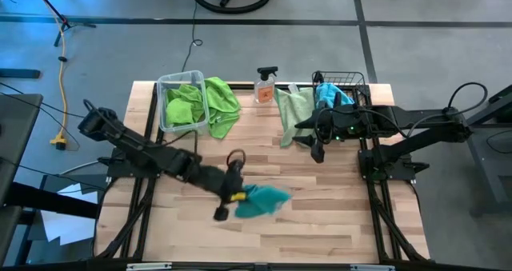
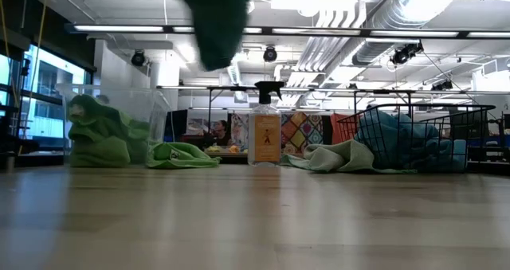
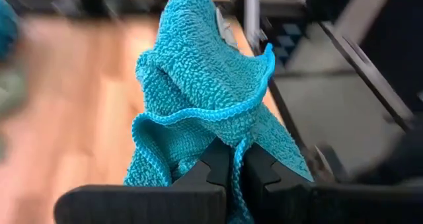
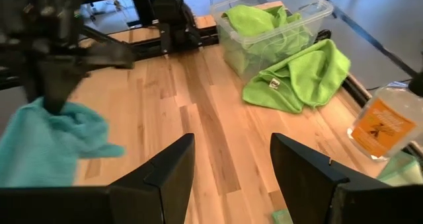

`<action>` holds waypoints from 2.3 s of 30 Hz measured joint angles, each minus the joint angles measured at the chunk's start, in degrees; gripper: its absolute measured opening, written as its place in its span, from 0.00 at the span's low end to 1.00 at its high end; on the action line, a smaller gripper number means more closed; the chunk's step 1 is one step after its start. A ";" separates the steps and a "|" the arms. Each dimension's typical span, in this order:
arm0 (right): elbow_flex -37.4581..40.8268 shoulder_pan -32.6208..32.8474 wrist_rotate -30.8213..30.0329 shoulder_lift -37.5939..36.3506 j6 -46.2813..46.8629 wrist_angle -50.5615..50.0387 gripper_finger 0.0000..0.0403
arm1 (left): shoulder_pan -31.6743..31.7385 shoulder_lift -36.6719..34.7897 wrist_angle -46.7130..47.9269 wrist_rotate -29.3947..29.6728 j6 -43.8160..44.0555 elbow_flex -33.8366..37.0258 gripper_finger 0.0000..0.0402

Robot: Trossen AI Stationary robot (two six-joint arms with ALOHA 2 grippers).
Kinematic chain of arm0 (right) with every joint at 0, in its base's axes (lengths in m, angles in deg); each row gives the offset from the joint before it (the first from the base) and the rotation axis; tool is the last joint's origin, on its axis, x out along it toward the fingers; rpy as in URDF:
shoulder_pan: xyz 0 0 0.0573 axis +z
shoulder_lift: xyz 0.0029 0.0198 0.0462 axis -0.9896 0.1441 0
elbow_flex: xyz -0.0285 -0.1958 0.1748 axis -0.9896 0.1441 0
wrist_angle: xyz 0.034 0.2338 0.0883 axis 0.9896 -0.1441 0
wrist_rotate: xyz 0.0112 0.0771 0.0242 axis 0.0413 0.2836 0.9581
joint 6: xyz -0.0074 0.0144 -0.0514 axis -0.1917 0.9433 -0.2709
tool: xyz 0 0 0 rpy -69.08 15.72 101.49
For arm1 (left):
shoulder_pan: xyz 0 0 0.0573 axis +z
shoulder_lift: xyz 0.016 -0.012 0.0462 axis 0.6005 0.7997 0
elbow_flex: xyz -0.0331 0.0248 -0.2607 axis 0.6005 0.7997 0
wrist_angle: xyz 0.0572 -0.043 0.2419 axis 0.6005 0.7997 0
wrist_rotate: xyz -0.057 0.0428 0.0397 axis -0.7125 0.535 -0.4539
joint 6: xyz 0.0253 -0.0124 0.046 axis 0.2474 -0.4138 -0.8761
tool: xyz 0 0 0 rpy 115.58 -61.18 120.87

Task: Sort microfiber towel by color & place in baskets
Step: Put the blue microfiber cloth into the basket

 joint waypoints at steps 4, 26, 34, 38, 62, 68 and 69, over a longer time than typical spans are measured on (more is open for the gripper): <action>0.00 0.00 0.68 0.00 0.00 0.00 0.49 | 4.17 -1.00 -5.39 2.95 -3.96 0.02 0.00; 0.02 -0.04 0.64 0.45 -1.65 18.74 0.49 | 25.15 -23.33 4.98 -2.01 -20.70 0.00 0.00; 0.04 -0.04 0.12 1.82 -3.04 24.66 0.49 | 28.17 -20.51 4.60 -7.12 -21.16 0.02 0.00; 0.04 -0.04 -1.10 1.79 -4.28 23.58 0.49 | 27.98 -18.78 3.95 -6.68 -18.88 0.02 0.00; 0.00 -0.04 1.39 6.73 -11.81 7.44 0.79 | 24.51 -4.09 -6.27 -4.87 -19.41 0.02 0.00; 0.00 -0.07 -1.68 10.81 -14.60 8.29 0.79 | 24.04 -3.49 -6.40 -4.96 -20.72 0.02 0.00; 0.00 -0.07 -1.66 11.46 -14.60 8.45 0.79 | 23.90 -3.52 -6.37 -4.96 -21.00 0.02 0.00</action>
